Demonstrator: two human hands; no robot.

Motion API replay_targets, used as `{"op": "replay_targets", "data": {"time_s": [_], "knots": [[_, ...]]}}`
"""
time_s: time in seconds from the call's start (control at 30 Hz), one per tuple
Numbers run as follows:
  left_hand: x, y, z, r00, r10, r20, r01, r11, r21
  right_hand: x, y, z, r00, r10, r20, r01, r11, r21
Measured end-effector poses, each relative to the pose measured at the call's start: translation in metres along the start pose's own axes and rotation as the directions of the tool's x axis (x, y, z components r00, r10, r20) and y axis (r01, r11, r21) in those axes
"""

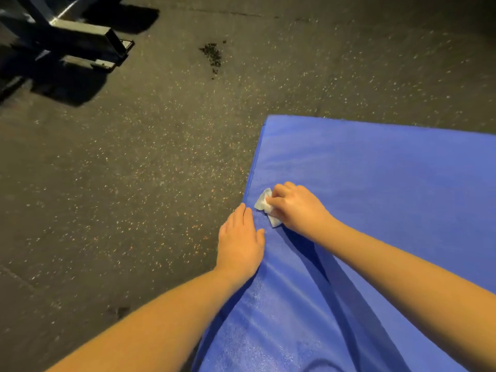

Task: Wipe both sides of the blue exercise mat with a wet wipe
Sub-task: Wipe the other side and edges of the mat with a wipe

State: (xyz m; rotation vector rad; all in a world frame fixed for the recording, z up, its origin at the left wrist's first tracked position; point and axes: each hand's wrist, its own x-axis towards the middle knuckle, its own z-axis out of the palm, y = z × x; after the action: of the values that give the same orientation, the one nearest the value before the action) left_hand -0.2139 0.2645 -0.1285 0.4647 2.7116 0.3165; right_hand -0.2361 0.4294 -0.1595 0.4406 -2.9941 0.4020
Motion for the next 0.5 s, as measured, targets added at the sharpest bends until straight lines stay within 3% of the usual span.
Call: {"op": "replay_targets", "data": {"time_s": [0.07, 0.13, 0.2, 0.27, 0.37, 0.5], "knots": [[-0.004, 0.01, 0.018, 0.994, -0.083, -0.069, 0.077, 0.993, -0.095, 0.008, 0.015, -0.001, 0.989, 0.137, -0.063, -0.137, 0.991, -0.002], [0.004, 0.016, 0.019, 0.975, -0.208, -0.084, 0.183, 0.954, -0.235, 0.008, 0.014, 0.003, 0.965, 0.239, -0.104, -0.228, 0.968, 0.105], [0.024, 0.016, 0.004, 0.942, -0.333, -0.031, 0.29, 0.859, -0.423, 0.0, 0.003, 0.012, 0.98, 0.177, -0.086, -0.154, 0.962, 0.224], [0.049, 0.008, -0.012, 0.914, -0.394, 0.101, 0.373, 0.715, -0.592, -0.01, -0.004, 0.011, 1.0, 0.006, -0.017, -0.002, 0.972, 0.237], [0.071, -0.006, -0.035, 0.911, -0.345, 0.226, 0.407, 0.666, -0.625, -0.003, 0.0, 0.001, 0.999, -0.009, -0.044, 0.016, 0.984, 0.178], [0.081, -0.003, -0.065, 0.92, -0.212, 0.33, 0.386, 0.641, -0.664, 0.01, -0.013, -0.019, 0.909, 0.295, -0.295, -0.182, 0.916, 0.357]]}}
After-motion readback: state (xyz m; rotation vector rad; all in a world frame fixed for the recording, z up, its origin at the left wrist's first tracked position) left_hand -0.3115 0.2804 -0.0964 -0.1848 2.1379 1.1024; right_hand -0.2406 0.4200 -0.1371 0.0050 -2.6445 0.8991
